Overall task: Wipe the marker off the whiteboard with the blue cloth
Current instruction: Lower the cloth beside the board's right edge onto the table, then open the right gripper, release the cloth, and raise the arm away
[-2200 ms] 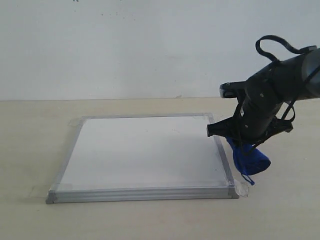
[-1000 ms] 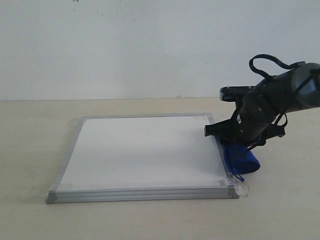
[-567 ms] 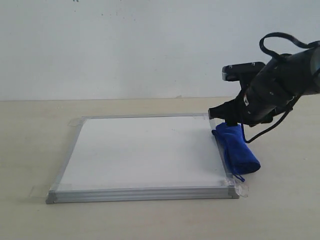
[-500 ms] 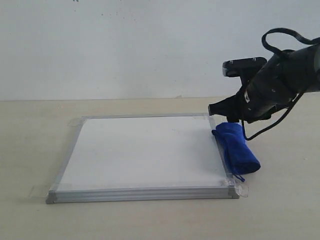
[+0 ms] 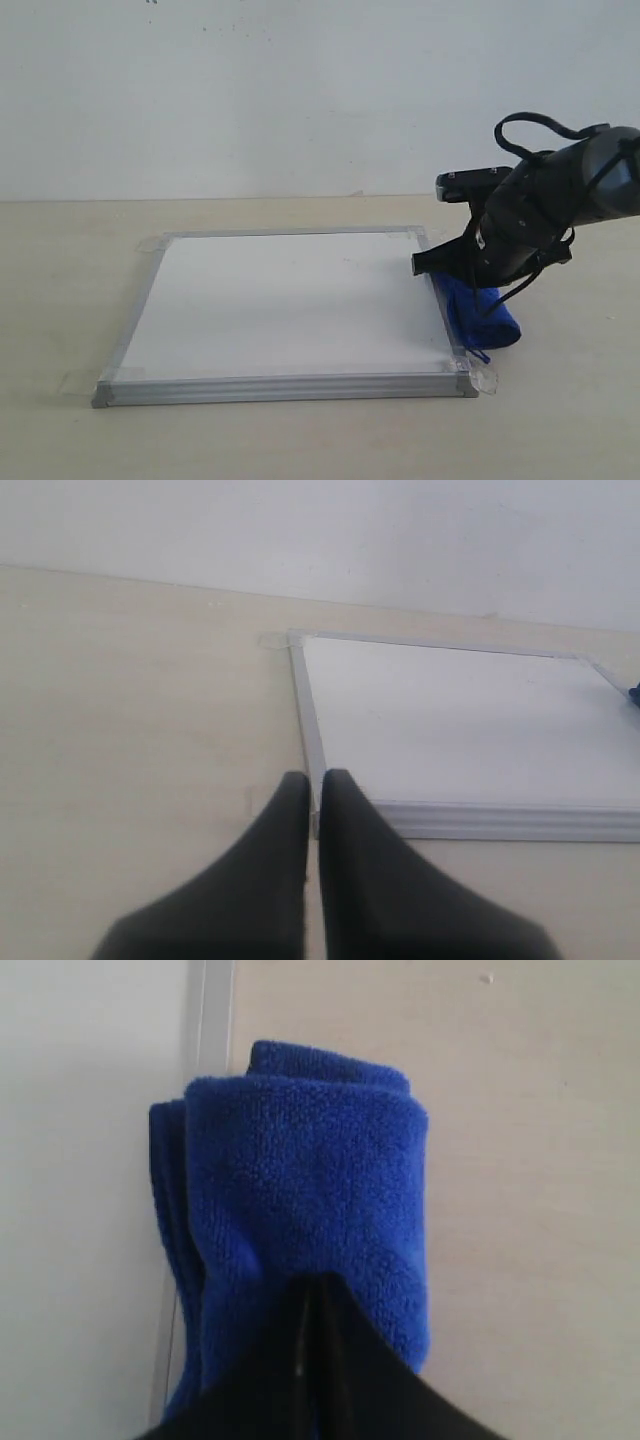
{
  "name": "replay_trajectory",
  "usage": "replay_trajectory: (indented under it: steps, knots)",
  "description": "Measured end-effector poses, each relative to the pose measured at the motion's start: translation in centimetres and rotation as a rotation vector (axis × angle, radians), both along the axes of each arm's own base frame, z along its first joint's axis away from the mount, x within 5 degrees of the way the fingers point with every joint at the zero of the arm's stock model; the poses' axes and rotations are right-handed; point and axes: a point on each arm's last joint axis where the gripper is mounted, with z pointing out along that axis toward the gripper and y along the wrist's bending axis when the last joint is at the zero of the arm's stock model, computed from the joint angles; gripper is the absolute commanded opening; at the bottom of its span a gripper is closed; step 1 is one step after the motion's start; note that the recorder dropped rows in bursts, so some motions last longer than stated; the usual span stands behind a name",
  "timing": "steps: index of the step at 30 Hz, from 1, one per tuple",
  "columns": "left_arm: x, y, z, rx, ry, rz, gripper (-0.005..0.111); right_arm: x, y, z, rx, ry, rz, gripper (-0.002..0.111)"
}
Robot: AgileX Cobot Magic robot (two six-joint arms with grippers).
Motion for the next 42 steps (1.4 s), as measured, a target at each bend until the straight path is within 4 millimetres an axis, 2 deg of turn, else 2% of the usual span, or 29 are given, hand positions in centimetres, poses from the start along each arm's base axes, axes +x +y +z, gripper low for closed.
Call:
replay_trajectory:
  steps: [2, 6, 12, 15, 21, 24, 26, 27, 28, 29, 32, 33, 34, 35, 37, 39, 42]
  knots:
    - [0.0, 0.0, 0.0, 0.000, 0.000, 0.000, 0.004, 0.0, 0.0, -0.9, -0.005, 0.018, 0.001, 0.000]
    - [0.0, 0.0, 0.0, 0.000, 0.000, 0.000, 0.004, 0.2, 0.1, -1.2, -0.007, 0.022, 0.004, 0.000]
    - [0.0, 0.0, 0.0, 0.000, 0.000, 0.000, 0.004, 0.1, 0.0, -0.1, -0.006, 0.007, -0.005, 0.000]
    - [0.0, 0.0, 0.0, 0.000, 0.000, 0.000, 0.004, -0.3, -0.3, 2.1, -0.020, -0.015, -0.007, 0.000]
    - [0.0, 0.0, 0.0, 0.000, 0.000, 0.000, 0.004, -2.5, -1.0, 9.0, -0.073, -0.072, -0.007, 0.000]
    - [0.0, 0.0, 0.0, 0.000, 0.000, 0.000, 0.004, -4.2, 0.2, 11.2, -0.115, -0.067, 0.040, 0.000]
    - [0.0, 0.0, 0.0, 0.000, 0.000, 0.000, 0.004, -5.6, 1.8, 12.2, -0.125, -0.062, 0.082, 0.000]
    - [0.0, 0.0, 0.0, 0.000, 0.000, 0.000, 0.004, -7.0, 3.6, 12.9, -0.134, -0.052, 0.128, 0.000]
    - [0.0, 0.0, 0.0, 0.000, 0.000, 0.000, 0.004, -7.7, 4.3, 13.2, -0.139, -0.044, 0.145, 0.000]
    - [0.0, 0.0, 0.0, 0.000, 0.000, 0.000, 0.004, -9.3, 5.7, 13.8, -0.167, -0.019, 0.182, 0.000]
    - [0.0, 0.0, 0.0, 0.000, 0.000, 0.000, 0.004, -12.4, 7.0, 14.1, -0.198, 0.023, 0.216, 0.000]
    - [0.0, 0.0, 0.0, 0.000, 0.000, 0.000, 0.004, -14.3, 7.4, 13.6, -0.202, 0.033, 0.258, 0.000]
    - [0.0, 0.0, 0.0, 0.000, 0.000, 0.000, 0.004, -15.3, 7.4, 13.0, -0.209, 0.045, 0.280, 0.000]
    - [0.0, 0.0, 0.0, 0.000, 0.000, 0.000, 0.004, -17.6, 7.6, 12.0, -0.210, 0.063, 0.324, 0.000]
    - [0.0, 0.0, 0.0, 0.000, 0.000, 0.000, 0.004, -20.5, 7.2, 11.3, -0.230, 0.091, 0.336, 0.000]
    - [0.0, 0.0, 0.0, 0.000, 0.000, 0.000, 0.004, -22.6, 5.4, 11.0, -0.317, 0.176, 0.169, 0.000]
    - [0.0, 0.0, 0.0, 0.000, 0.000, 0.000, 0.004, -23.7, 4.6, 10.8, -0.319, 0.207, 0.000, 0.000]
